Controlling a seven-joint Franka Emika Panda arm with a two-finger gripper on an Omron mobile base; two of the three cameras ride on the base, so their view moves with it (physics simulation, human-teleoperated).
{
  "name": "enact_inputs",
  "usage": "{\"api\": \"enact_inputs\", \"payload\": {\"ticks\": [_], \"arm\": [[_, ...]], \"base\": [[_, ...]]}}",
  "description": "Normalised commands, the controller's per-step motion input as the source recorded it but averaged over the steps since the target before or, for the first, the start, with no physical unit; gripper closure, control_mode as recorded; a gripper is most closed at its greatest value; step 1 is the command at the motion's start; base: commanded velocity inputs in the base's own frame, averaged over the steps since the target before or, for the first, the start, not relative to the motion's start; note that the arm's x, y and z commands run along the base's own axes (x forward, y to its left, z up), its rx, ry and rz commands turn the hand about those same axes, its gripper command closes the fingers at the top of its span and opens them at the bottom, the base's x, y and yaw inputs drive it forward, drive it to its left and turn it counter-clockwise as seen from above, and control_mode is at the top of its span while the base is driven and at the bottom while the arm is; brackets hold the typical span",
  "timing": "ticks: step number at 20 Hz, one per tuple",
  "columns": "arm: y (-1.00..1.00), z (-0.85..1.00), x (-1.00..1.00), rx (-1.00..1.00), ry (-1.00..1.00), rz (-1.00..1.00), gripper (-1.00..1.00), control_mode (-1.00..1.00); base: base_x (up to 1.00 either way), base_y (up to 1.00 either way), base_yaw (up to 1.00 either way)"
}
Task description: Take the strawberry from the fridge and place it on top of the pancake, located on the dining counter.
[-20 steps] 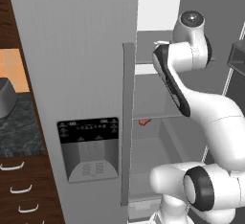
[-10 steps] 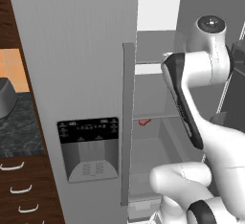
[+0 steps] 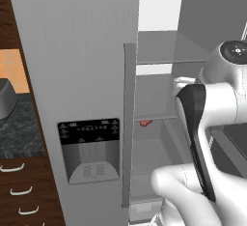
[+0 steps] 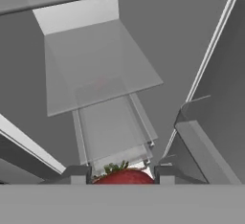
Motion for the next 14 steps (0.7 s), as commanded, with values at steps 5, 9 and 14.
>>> {"api": "enact_inputs", "payload": {"ticks": [5,9,14], "arm": [[0.00,-0.04,-0.08,0.00,0.00,0.00,1.00,-1.00],[0.00,0.00,-0.01,0.00,0.00,0.00,1.00,1.00],[0.00,0.00,0.00,0.00,0.00,0.00,1.00,1.00]], "base": [[0.00,0.00,0.00],[-0.23,0.05,0.00],[-0.64,0.58,-0.03]]}}
